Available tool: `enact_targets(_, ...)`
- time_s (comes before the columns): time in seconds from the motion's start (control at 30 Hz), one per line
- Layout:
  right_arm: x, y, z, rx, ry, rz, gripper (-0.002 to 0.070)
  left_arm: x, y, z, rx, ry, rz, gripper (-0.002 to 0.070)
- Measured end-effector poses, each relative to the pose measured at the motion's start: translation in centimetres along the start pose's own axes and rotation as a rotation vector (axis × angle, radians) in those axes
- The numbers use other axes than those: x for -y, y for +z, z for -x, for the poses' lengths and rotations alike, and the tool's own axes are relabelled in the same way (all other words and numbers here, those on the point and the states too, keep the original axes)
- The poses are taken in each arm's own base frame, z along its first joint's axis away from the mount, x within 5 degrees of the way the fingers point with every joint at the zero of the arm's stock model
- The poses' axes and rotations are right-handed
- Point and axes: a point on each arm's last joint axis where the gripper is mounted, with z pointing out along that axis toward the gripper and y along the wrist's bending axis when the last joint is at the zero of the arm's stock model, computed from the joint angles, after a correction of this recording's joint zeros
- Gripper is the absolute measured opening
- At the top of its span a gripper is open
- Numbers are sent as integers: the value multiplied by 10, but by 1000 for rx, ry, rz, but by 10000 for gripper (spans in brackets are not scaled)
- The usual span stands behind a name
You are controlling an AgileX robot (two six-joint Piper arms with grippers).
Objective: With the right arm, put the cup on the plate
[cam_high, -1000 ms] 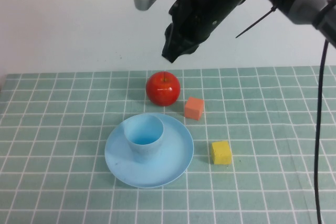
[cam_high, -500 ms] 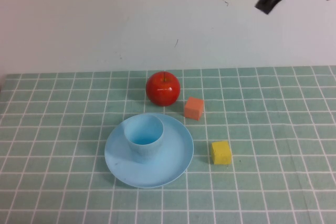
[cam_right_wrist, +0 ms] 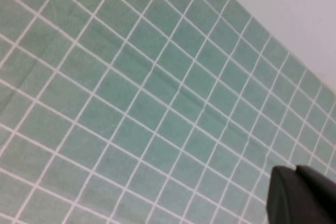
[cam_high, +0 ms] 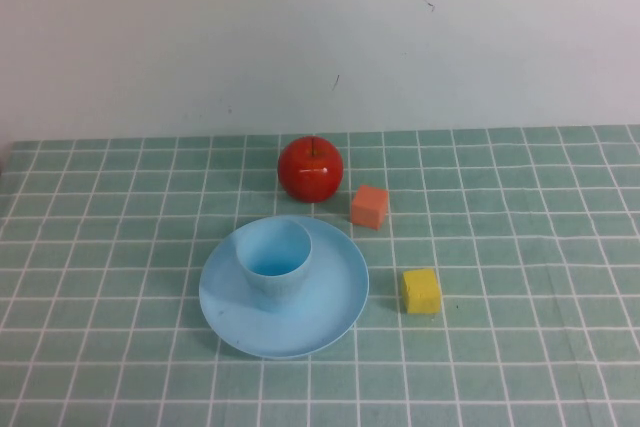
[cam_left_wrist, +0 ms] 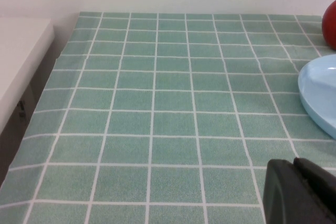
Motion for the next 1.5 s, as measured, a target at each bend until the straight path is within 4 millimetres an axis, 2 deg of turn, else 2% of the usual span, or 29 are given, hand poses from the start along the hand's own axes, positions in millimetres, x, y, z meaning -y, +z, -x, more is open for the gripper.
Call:
enact_targets(0.1,-10,8,-26,43,41,15,-3,0,0,0,0,0,0,-3)
enact_targets(0.23,-33,23,-58,81,80,22,-3,0,0,0,0,0,0,-3)
enact_targets(0.47,-75,37,-100,270,238,8,-3,0,0,0,0,0,0,-3)
enact_targets(0.63,-100,38,-129,418,345,5,-3,0,0,0,0,0,0,-3)
enact_targets(0.8,-117,31,-155,493,408,3,-3,0,0,0,0,0,0,-3)
enact_targets(0.93,-125,22,-169,501,516,44,-3,0,0,0,0,0,0,-3)
enact_targets(1.07,-134,17,-182,414,596,121,-3,0,0,0,0,0,0,-3)
enact_targets(1.27,-146,20,-198,208,604,199,-3,0,0,0,0,0,0,-3)
enact_targets(1.5,-149,20,-201,169,600,210,-3,0,0,0,0,0,0,-3)
